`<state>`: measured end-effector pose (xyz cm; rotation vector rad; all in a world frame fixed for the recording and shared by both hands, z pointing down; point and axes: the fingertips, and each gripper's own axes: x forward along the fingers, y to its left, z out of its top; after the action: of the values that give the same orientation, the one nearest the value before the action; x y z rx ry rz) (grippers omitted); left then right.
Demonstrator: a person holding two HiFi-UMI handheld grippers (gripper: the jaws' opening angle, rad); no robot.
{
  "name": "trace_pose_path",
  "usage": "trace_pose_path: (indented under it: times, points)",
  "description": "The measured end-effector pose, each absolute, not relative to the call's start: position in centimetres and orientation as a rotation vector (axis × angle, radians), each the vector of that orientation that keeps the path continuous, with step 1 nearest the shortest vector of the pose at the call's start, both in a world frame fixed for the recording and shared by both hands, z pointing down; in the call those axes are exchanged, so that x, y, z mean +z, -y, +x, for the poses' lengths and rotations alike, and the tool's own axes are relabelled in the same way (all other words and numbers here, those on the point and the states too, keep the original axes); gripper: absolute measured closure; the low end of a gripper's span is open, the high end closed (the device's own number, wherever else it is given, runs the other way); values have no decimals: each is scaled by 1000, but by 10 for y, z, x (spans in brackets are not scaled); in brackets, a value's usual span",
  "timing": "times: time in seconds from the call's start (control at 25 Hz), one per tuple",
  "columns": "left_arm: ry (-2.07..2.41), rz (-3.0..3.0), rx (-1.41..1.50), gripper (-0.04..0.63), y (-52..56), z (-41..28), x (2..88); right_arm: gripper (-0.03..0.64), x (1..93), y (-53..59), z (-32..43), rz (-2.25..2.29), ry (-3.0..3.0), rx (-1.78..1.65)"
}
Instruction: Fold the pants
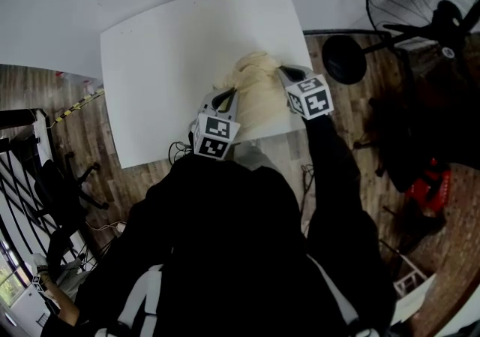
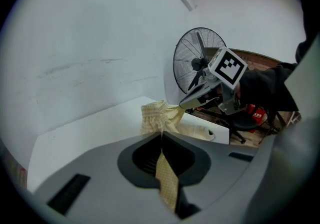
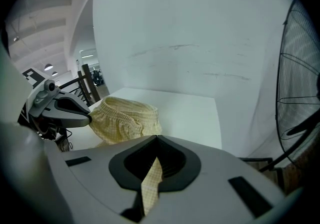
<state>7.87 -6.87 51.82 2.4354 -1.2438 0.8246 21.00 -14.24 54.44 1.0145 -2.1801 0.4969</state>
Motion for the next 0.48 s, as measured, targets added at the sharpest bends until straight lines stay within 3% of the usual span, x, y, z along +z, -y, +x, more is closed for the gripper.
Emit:
trace_pose_path:
  times: [0.48]
  points:
    - [1159, 2466, 966, 584, 34, 91, 551, 614, 578, 109, 225, 995, 2141, 569]
